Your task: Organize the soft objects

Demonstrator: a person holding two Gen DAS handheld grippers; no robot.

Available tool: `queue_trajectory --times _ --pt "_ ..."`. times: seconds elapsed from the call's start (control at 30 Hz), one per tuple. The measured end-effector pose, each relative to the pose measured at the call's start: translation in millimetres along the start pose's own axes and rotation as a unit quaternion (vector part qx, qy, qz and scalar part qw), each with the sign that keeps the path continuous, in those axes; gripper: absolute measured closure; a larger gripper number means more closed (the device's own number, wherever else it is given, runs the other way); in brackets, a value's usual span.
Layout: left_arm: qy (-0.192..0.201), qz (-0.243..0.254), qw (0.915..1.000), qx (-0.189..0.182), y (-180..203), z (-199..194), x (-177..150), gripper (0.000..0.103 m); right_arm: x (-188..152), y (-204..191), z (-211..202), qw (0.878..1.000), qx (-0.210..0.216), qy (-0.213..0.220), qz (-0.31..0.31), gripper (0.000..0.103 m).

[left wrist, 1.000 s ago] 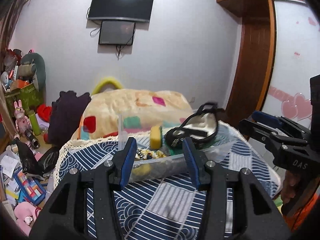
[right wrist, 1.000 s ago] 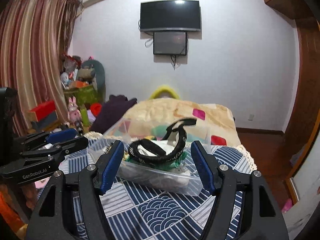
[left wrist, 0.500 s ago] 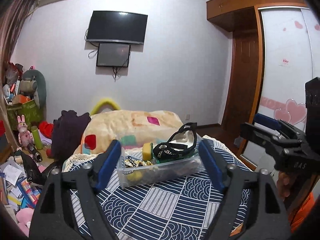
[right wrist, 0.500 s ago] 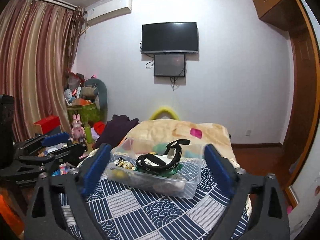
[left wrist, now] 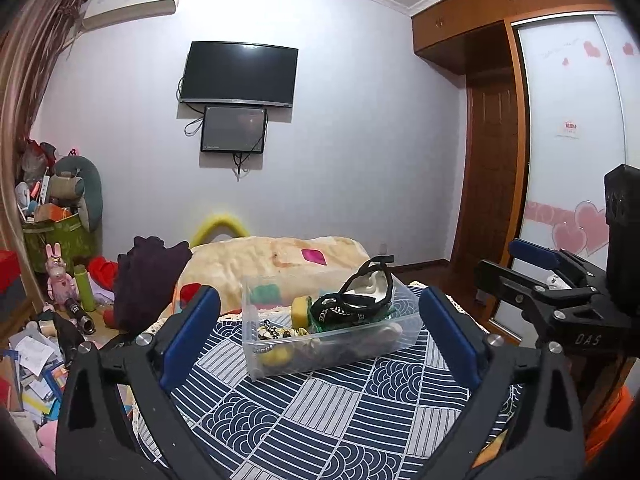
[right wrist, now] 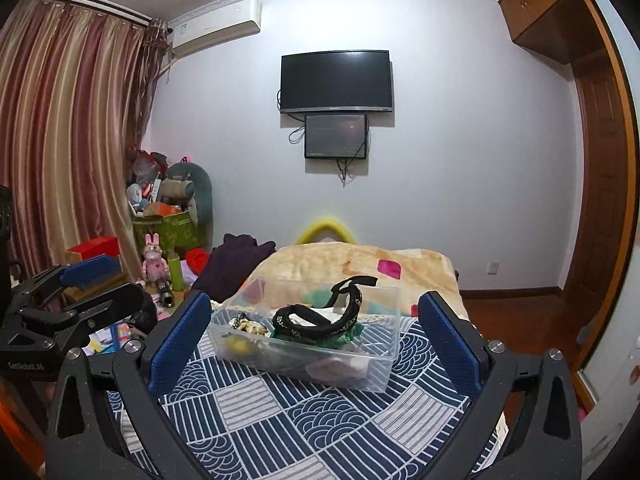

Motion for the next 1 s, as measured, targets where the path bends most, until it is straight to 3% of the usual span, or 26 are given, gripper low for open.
queue_trajectory --times 1.0 --pt "0.005 0.001 1.0 0.002 2.0 -4.2 -2.5 0.0 1.4 -1.1 -6.9 1.0 0.003 0.003 0.002 0.0"
Point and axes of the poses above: each gripper's, at about its wrist camera, not at the fingertips, and z roughly the way its jaws point, y to its right, x to its top, the point moved 9 cm from there along z, roughly the way its jaws point, and after that the axes turned 12 degrees about -y, right-handed, at the moved point
